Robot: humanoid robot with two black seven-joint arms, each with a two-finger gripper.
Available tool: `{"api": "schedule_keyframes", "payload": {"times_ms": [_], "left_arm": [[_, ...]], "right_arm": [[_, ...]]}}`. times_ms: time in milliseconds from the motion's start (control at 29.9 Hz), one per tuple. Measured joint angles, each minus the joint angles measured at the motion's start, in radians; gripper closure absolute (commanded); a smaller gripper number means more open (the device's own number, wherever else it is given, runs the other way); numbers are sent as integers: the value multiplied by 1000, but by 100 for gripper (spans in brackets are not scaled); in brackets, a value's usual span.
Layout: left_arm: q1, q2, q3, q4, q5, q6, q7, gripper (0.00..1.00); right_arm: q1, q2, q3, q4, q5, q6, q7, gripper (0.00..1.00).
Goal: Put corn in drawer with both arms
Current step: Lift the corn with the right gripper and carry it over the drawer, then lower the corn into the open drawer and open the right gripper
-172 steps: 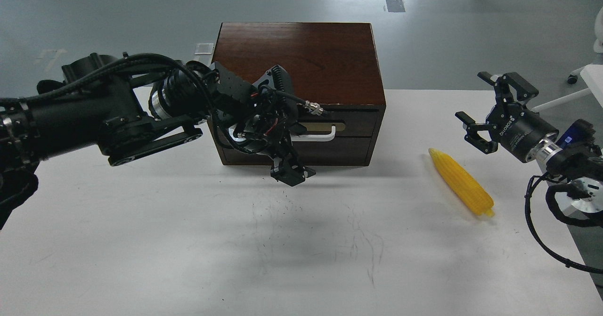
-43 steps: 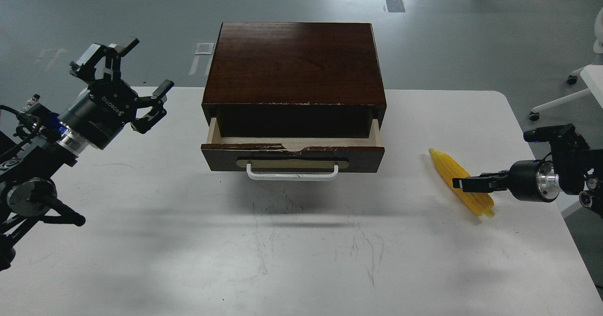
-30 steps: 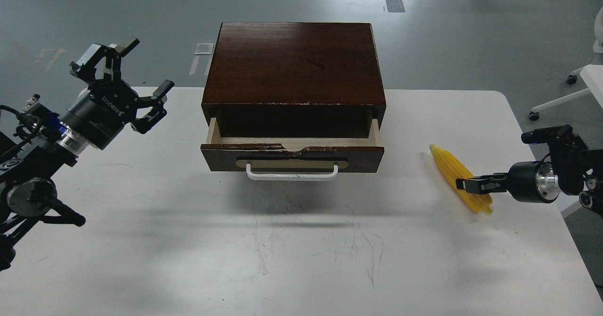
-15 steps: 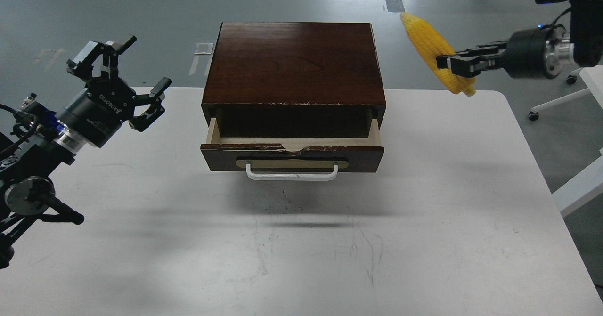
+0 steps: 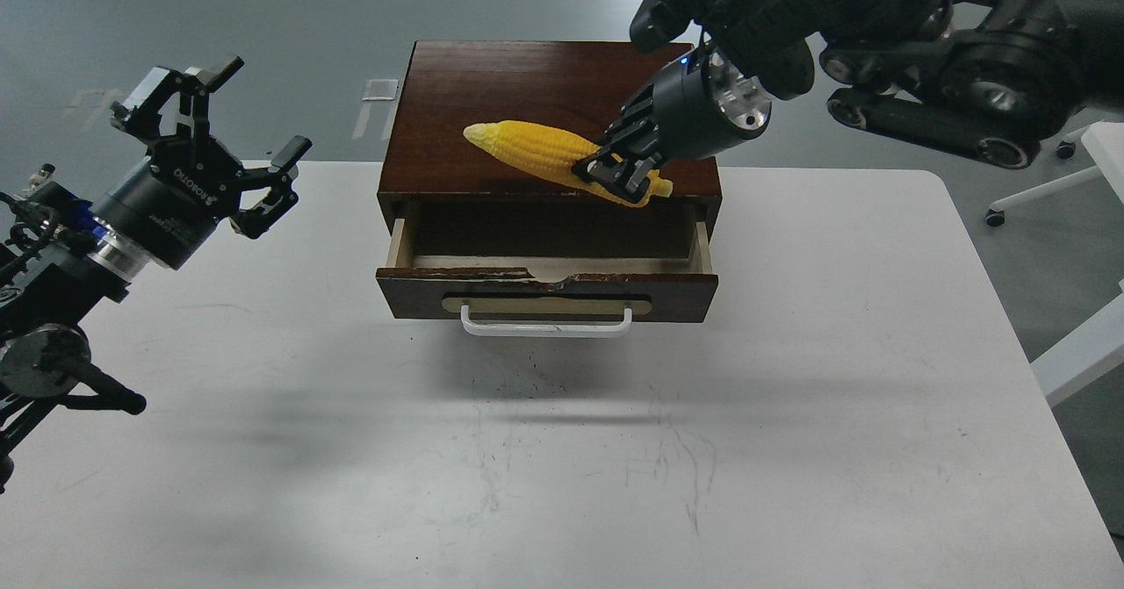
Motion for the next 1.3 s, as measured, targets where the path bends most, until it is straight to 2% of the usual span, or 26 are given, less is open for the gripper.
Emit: {"api": "schedule_keyframes", "payload": {"times_ms": [234,368,401,435,535,669,736,870,936,1104,1304], "left_arm": [[0,6,-1,0,0,0,0,1],[0,8,-1,0,0,0,0,1],[0,9,-1,0,0,0,0,1],[0,9,-1,0,0,0,0,1],[0,9,-2,0,0,0,0,1],[0,10,-2,0,0,0,0,1],[0,10,-2,0,0,0,0,1],[0,10,-4,0,0,0,0,1],[0,10,-9,0,0,0,0,1],[0,9,-11,0,0,0,0,1],[0,7,-12,0,0,0,0,1]], "right_arm": [[13,88,-65,-4,-44,-66,0,97],[11,114,-107,-14,-66,-101,0,87],[9,116,-112,-17,-66,-106,0,82],[7,118,-114,-19,-66,-109,0,70],[1,119,-116,-19,-64,-114,0,58],[-2,119,-116,-14,-58,-115,0,49],[-2,119,-116,-13,-56,-115,0,36],[-2,118,-116,-12,-53,-115,0,25],[-2,115,-115,-12,-52,-117,0,15],[3,95,-98,-4,-35,-118,0,7],[26,14,-40,9,118,-117,0,4]]}}
